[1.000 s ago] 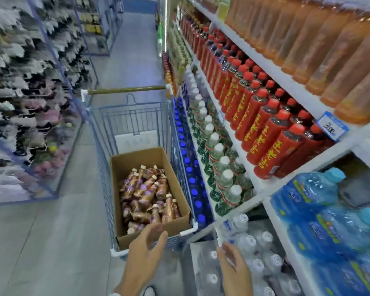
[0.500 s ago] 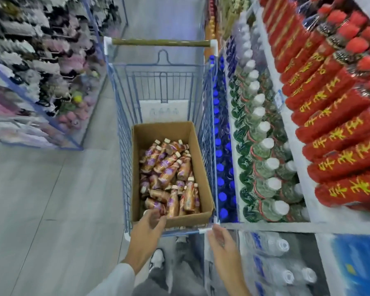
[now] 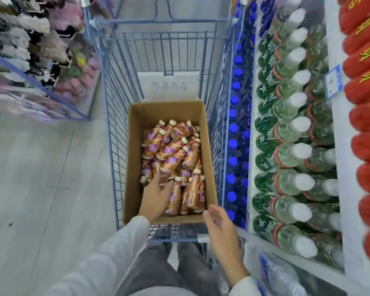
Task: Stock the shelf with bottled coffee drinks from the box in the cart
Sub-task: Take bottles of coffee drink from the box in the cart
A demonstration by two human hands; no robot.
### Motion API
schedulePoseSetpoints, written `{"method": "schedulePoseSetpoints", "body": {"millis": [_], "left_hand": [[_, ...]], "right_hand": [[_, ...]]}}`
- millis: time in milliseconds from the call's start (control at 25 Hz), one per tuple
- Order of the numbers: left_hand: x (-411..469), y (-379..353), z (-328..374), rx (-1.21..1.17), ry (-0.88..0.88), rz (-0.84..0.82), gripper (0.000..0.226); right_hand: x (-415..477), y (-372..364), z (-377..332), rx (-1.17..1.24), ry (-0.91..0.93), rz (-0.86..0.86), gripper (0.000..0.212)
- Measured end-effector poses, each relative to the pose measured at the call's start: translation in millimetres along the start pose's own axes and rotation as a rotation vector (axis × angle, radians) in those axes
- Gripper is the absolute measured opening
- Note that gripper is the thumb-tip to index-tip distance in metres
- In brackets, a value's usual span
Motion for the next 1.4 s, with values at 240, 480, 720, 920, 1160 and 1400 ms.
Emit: {"method": "schedulePoseSetpoints", "body": {"millis": [240, 480, 720, 920, 1160, 1400], "left_hand": [[71, 11, -20, -0.029, 0.127, 0.113, 0.042], [80, 8, -136, -0.375, 0.619, 0.281, 0.055], [102, -17, -186, -0.625, 0.700, 0.301, 0.058], [131, -26, -197, -0.372, 0.766, 0.507, 0.101], [137, -28, -184, -0.072, 0.630, 0.457, 0.085], [94, 3, -122, -0.413, 0.297, 0.282, 0.064]], "right_hand": [[23, -10, 6, 0.008, -0.041, -0.019, 0.024], [27, -34, 22, -0.025, -0.104, -0.063, 0.028], [33, -42, 25, -0.013, -0.148, -0.061, 0.027], [33, -52, 24, 0.011, -0.143, -0.085, 0.024], [29, -56, 22, -0.022, -0.121, -0.115, 0.023], [34, -49, 4, -0.028, -0.043, -0.147, 0.024]]}}
Point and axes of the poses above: each hand's wrist, its own x-axis towards the middle knuckle, its own y-axis out of the back of the hand, z = x × y, the point moved 9 cm from there along x, towards the middle knuckle, and after that the axes turned 13 degrees about -x, right-handed, at the moved point
